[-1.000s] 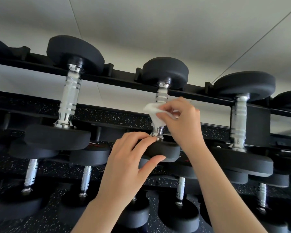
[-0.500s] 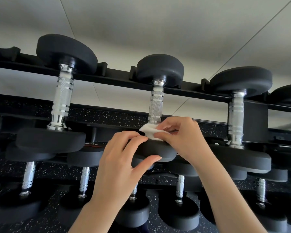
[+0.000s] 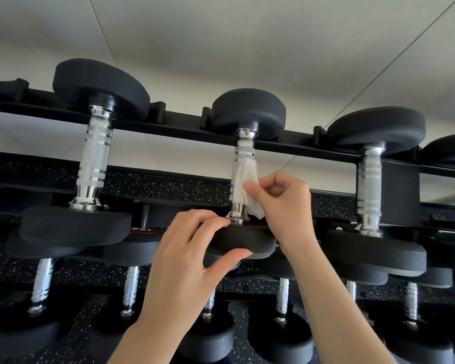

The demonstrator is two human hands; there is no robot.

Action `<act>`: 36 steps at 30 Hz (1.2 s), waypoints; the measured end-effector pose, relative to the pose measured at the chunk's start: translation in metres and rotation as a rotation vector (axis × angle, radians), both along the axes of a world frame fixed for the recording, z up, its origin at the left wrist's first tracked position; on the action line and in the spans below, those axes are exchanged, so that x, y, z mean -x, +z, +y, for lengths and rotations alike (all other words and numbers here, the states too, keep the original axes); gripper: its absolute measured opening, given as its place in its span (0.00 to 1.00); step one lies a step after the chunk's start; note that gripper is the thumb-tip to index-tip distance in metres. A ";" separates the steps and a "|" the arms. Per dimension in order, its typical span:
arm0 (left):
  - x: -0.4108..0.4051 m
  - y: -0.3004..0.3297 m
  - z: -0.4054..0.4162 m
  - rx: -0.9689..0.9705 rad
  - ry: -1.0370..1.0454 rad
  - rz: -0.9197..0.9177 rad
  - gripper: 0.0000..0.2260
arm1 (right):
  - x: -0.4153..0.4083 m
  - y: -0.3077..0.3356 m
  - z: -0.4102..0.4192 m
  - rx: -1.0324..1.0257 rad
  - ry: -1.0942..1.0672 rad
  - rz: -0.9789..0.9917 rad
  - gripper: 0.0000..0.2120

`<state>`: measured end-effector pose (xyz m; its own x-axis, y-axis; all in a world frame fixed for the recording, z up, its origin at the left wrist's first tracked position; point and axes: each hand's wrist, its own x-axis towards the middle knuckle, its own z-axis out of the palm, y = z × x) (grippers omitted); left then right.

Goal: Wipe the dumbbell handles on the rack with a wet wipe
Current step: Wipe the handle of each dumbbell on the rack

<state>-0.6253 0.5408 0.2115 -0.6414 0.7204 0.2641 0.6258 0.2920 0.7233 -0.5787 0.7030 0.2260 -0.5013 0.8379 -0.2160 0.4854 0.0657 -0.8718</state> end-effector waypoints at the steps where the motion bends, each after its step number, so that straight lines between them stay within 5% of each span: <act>1: 0.000 0.000 0.000 -0.002 -0.001 -0.001 0.20 | 0.005 0.001 0.003 -0.004 -0.024 0.024 0.07; 11: 0.000 -0.001 0.000 0.001 0.005 -0.016 0.20 | 0.052 0.005 0.030 -0.114 -0.163 0.100 0.09; 15: 0.000 -0.001 0.000 0.000 -0.004 -0.004 0.20 | 0.045 -0.002 0.023 -0.006 -0.123 0.074 0.07; 19: 0.001 -0.001 0.000 0.001 -0.002 -0.009 0.20 | 0.048 -0.006 0.030 0.114 -0.012 0.089 0.20; 26: 0.001 -0.002 0.000 0.003 -0.002 -0.024 0.19 | 0.043 -0.005 0.035 0.653 0.147 0.337 0.17; 36: 0.002 -0.004 0.000 -0.013 -0.017 0.010 0.18 | 0.015 -0.012 0.023 0.598 0.295 0.193 0.20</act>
<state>-0.6268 0.5413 0.2079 -0.6262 0.7277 0.2799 0.6380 0.2719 0.7204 -0.5935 0.7257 0.2138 -0.7657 0.4255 -0.4823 0.3534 -0.3482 -0.8683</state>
